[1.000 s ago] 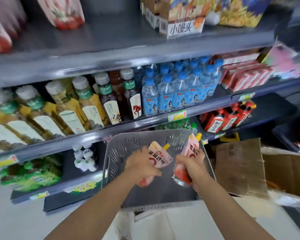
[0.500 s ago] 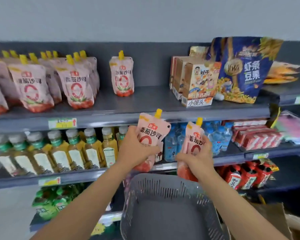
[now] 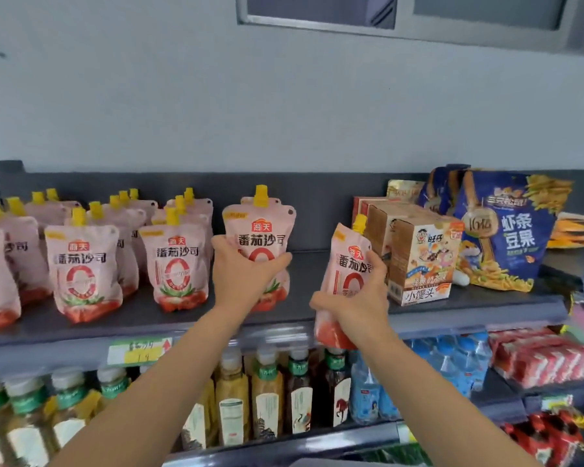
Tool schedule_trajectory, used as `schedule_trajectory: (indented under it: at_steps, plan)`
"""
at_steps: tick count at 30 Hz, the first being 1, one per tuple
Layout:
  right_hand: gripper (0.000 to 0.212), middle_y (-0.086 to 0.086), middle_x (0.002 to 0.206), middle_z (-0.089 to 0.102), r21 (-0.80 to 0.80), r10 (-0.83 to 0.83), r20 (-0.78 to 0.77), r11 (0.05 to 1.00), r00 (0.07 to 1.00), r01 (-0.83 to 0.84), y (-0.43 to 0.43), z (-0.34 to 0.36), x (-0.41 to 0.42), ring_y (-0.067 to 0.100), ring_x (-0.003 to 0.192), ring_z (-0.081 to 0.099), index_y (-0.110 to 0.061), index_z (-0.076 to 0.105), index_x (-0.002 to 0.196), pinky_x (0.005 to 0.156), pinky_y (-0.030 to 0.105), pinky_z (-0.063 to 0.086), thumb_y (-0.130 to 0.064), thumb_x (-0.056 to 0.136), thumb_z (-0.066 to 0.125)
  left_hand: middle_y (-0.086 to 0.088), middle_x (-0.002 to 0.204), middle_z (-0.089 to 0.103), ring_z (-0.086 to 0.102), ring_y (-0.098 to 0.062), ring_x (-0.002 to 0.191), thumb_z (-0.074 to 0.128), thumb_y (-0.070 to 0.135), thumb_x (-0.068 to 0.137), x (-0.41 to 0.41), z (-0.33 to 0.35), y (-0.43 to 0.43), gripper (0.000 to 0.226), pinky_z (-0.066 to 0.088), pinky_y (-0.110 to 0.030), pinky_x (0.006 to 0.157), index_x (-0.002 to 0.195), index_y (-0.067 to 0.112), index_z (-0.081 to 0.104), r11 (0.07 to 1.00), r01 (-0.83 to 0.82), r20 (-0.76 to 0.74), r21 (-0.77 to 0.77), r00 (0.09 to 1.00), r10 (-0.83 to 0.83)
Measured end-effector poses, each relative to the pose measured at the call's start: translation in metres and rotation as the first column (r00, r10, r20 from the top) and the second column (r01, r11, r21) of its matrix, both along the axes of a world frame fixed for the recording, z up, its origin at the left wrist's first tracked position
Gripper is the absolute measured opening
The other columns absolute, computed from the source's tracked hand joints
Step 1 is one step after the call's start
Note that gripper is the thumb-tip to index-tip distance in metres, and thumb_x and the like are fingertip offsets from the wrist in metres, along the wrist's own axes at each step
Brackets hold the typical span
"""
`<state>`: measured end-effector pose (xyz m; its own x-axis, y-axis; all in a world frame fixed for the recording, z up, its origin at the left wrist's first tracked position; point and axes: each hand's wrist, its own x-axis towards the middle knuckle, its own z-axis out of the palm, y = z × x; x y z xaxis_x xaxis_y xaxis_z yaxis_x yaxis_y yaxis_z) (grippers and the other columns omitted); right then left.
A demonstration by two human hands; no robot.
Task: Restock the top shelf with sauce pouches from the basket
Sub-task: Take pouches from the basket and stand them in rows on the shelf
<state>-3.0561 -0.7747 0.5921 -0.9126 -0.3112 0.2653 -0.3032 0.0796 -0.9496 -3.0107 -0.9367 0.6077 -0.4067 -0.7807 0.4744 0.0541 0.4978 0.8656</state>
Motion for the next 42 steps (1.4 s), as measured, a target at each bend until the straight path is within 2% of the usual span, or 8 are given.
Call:
schedule_trajectory:
  at_steps: [3,8,14,19,23,26,32,42]
  plan:
    - [0.116,-0.003,0.136,0.029,0.022,-0.016,-0.052,1.0,0.999,0.017,-0.025,0.01,-0.003,0.024,0.128,0.027,-0.04,0.012,0.143,0.104,0.046,0.033,-0.034,0.043,0.072,0.015,0.081,0.037,0.037,0.006,0.068,0.088,0.031,0.059,-0.02,0.001,-0.024,0.072,0.032,-0.022,0.058,0.101,0.013,0.033,0.999,-0.022,0.008,0.024,1.0,0.022]
    - [0.117,-0.008,0.124,0.027,0.063,-0.042,-0.118,0.997,0.992,0.05,-0.059,0.015,-0.009,0.014,0.115,0.023,-0.039,0.011,0.143,0.105,0.049,0.032,-0.031,0.046,0.076,0.006,0.091,0.047,0.051,-0.013,0.083,0.09,0.035,0.052,-0.056,-0.016,-0.067,0.077,0.045,-0.028,0.07,0.101,0.016,0.034,0.998,-0.025,0.036,0.052,0.999,0.023]
    - [0.117,-0.004,0.135,0.031,0.072,-0.105,-0.134,0.991,0.985,0.116,-0.088,0.013,-0.015,0.017,0.121,0.024,-0.04,0.013,0.142,0.106,0.052,0.031,-0.035,0.041,0.07,-0.001,0.101,0.047,0.052,-0.018,0.091,0.091,0.036,0.048,-0.082,-0.034,-0.092,0.08,0.046,-0.031,0.072,0.099,0.017,0.032,0.999,-0.011,0.057,0.049,0.998,0.009]
    - [0.115,-0.001,0.135,0.029,0.12,-0.091,-0.156,0.987,0.983,0.11,-0.097,0.007,-0.028,0.02,0.124,0.023,-0.039,0.013,0.143,0.106,0.052,0.031,-0.019,0.054,0.082,0.0,0.1,0.047,0.056,-0.021,0.094,0.09,0.039,0.047,-0.088,-0.042,-0.097,0.081,0.05,-0.034,0.072,0.1,0.02,0.031,0.998,-0.021,0.063,0.052,0.998,0.018]
    - [0.116,0.0,0.137,0.028,0.137,-0.071,-0.157,0.986,0.985,0.093,-0.096,0.002,-0.036,0.02,0.125,0.023,-0.039,0.011,0.143,0.107,0.053,0.03,-0.018,0.055,0.083,-0.007,0.122,0.044,0.048,-0.028,0.118,0.085,0.051,0.05,-0.084,-0.042,-0.089,0.1,0.046,-0.046,0.095,0.124,0.015,0.029,0.981,-0.145,0.174,-0.133,0.97,0.167]
    - [0.117,0.0,0.137,0.028,0.159,-0.058,-0.176,0.984,0.983,0.086,-0.094,-0.001,-0.04,0.02,0.125,0.024,-0.038,0.01,0.144,0.106,0.054,0.031,-0.02,0.055,0.084,-0.014,0.15,0.021,0.027,-0.031,0.138,0.084,0.055,0.053,-0.076,-0.039,-0.073,0.136,0.027,-0.045,0.111,0.147,0.011,-0.004,0.942,-0.179,0.318,-0.285,0.909,0.269]
    - [0.121,0.003,0.141,0.026,0.186,-0.045,-0.208,0.979,0.977,0.085,-0.088,-0.006,-0.055,0.023,0.128,0.022,-0.035,0.009,0.146,0.106,0.054,0.029,-0.021,0.054,0.086,-0.014,0.155,-0.004,0.023,-0.033,0.139,0.08,0.04,0.069,-0.07,-0.047,-0.06,0.142,0.044,-0.041,0.098,0.133,0.023,-0.045,0.898,-0.12,0.436,-0.423,0.842,0.318]
    - [0.121,0.004,0.141,0.026,0.134,-0.02,-0.21,0.99,0.978,0.049,-0.086,-0.015,-0.071,0.025,0.129,0.022,-0.033,0.01,0.146,0.107,0.055,0.028,-0.018,0.054,0.086,-0.006,0.15,0.005,0.03,-0.027,0.134,0.077,0.029,0.076,-0.081,-0.044,-0.057,0.128,0.047,-0.036,0.094,0.141,0.032,-0.034,0.913,0.004,0.375,-0.408,0.913,0.164]
